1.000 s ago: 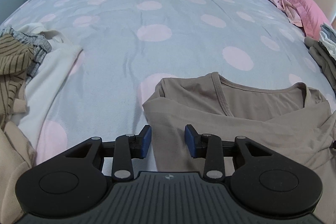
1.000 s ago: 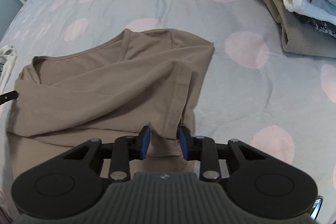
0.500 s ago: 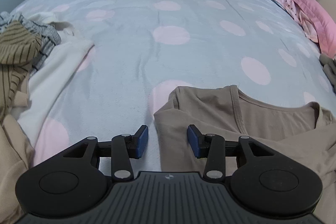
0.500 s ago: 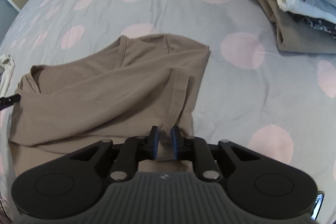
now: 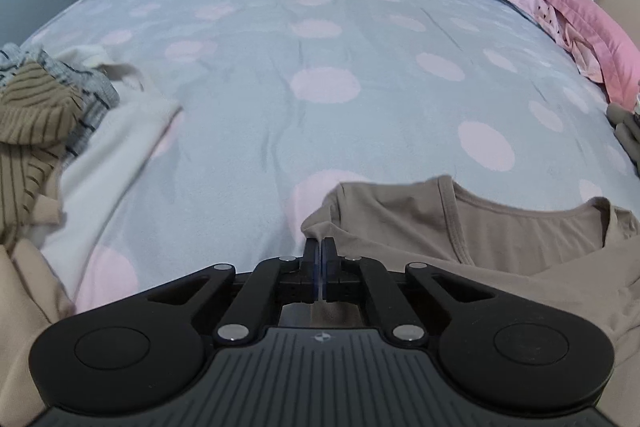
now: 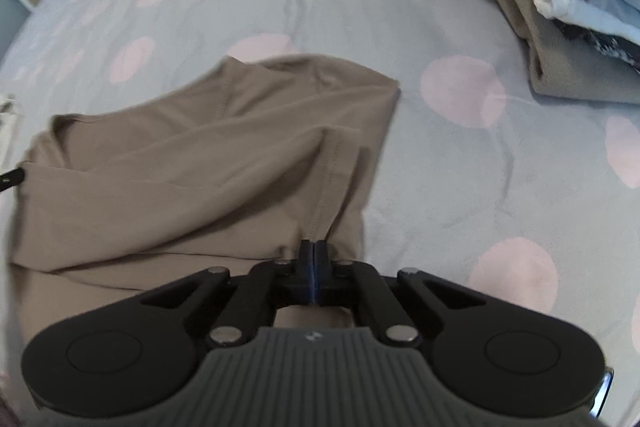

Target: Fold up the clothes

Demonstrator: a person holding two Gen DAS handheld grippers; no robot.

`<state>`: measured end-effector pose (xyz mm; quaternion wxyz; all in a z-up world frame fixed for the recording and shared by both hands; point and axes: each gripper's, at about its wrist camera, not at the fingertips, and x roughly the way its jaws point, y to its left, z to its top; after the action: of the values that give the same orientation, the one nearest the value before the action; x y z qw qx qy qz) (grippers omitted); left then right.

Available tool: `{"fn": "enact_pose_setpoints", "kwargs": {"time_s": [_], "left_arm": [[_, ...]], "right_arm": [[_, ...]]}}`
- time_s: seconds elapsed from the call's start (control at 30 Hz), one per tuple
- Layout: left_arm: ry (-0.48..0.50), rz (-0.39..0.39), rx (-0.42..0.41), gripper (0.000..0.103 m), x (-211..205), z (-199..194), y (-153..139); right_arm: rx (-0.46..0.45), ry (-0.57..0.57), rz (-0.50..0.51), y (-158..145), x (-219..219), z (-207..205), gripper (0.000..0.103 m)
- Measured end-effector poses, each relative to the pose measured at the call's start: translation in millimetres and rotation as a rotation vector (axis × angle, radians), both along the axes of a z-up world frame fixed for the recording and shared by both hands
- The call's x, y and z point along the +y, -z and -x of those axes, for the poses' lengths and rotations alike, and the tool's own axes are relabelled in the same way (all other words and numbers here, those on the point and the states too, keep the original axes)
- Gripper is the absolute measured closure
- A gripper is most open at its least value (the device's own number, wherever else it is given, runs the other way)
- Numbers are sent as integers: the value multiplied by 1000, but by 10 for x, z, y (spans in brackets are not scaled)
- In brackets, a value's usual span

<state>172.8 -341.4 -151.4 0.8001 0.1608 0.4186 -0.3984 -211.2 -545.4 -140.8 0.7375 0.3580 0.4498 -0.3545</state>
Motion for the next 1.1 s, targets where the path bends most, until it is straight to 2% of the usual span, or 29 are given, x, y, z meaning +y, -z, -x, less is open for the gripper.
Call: {"fn": "enact_pose_setpoints", "kwargs": {"time_s": [0.17, 0.23, 0.4, 0.5, 0.63, 0.7, 0.73, 0.77, 0.9, 1.1], "left_arm": [[-24, 13, -21, 103, 53, -77, -104], [-26, 1, -19, 103, 54, -100, -74], [-27, -25, -14, 103, 57, -148, -5], [-25, -16, -19, 102, 74, -153, -37], [-22, -4, -25, 99, 97, -161, -79], [-28, 5, -22, 93, 103, -178, -96], [-31, 6, -18, 91, 98, -184, -93], [-31, 5, -16, 89, 90, -186, -87], [-32, 4, -6, 89, 61, -195, -64], [-24, -2, 20, 88, 54, -195, -4]], "right_arm": [[-6, -52, 51, -333, 6, 70, 103], [16, -47, 48, -346, -27, 105, 103], [103, -43, -14, -131, -82, 130, 103], [180, -45, 19, -79, -69, 120, 98], [82, 12, 46, -289, -140, 249, 97], [20, 46, 97, -390, -164, 283, 87], [-12, 62, 112, -419, -179, 284, 75], [-42, 73, 116, -428, -194, 275, 72], [-111, 99, 119, -385, -233, 157, 72], [-85, 92, 144, -158, -257, -80, 73]]}}
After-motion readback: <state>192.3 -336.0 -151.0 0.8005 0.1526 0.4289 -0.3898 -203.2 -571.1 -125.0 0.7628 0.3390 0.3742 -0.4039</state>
